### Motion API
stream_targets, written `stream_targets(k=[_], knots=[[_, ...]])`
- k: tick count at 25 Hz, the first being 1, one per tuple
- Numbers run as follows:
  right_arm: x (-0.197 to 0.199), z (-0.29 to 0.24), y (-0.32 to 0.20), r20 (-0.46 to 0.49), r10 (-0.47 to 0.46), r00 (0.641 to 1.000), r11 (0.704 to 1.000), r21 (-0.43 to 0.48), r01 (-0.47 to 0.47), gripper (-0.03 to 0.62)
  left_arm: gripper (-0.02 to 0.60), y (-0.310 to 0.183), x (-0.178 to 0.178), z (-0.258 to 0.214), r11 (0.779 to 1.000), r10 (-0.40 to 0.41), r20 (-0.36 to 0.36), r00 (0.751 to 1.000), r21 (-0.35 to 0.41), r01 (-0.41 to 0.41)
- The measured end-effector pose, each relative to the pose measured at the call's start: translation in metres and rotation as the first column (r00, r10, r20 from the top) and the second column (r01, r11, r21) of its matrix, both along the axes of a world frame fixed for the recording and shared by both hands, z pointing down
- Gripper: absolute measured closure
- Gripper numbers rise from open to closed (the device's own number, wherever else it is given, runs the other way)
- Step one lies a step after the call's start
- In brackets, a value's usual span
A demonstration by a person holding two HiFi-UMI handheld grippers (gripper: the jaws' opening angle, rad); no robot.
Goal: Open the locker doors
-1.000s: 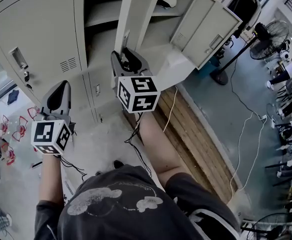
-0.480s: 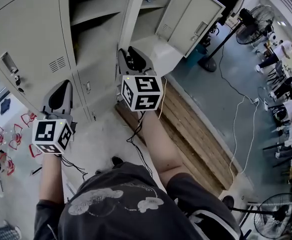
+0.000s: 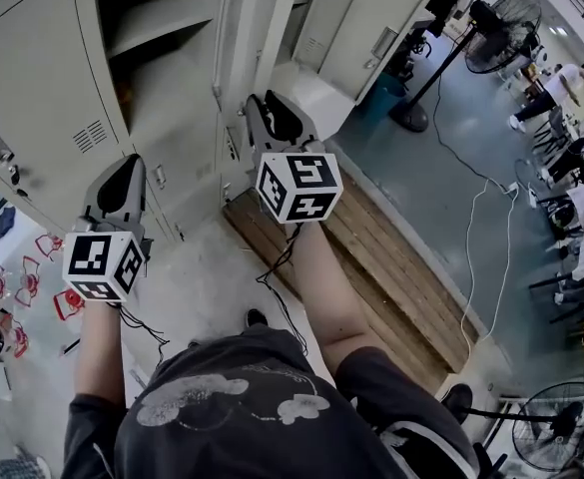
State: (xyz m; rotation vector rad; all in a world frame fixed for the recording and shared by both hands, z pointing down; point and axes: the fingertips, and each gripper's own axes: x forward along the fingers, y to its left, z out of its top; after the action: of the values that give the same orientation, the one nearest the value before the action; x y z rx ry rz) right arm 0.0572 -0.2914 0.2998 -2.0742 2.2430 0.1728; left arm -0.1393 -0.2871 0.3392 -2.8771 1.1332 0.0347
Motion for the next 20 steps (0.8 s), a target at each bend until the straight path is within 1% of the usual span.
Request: stream_targets(k=[7, 11, 16, 20], knots=[[0.056, -0.001, 0.005, 0.011, -0.037, 0.999, 0.999, 0.004, 0.037, 0.488, 0.574, 0.007, 0.057, -0.004, 1.0, -0.013, 0.001, 1.0, 0.009, 0.013], [0.083, 0.0, 0.003, 0.025, -0.06, 0.998, 0.998, 0.013, 0.059, 0.49, 0.574, 0.008, 0.083, -0.004, 0.999, -0.029, 0.005, 1.0, 0.016, 0.029], [0.106, 0.0, 0.0, 0.036, -0.087, 0.996, 0.996, 0.016, 0.086, 0.49, 0.574, 0.008, 0.106, -0.006, 0.998, -0.054, 0.004, 0.999, 0.022, 0.054], [0.114, 0.002, -0.003, 0.039, -0.11, 0.993, 0.994, 0.022, 0.109, 0.49, 0.574, 0.009, 0.115, -0.004, 0.997, -0.076, 0.009, 0.997, 0.028, 0.075]])
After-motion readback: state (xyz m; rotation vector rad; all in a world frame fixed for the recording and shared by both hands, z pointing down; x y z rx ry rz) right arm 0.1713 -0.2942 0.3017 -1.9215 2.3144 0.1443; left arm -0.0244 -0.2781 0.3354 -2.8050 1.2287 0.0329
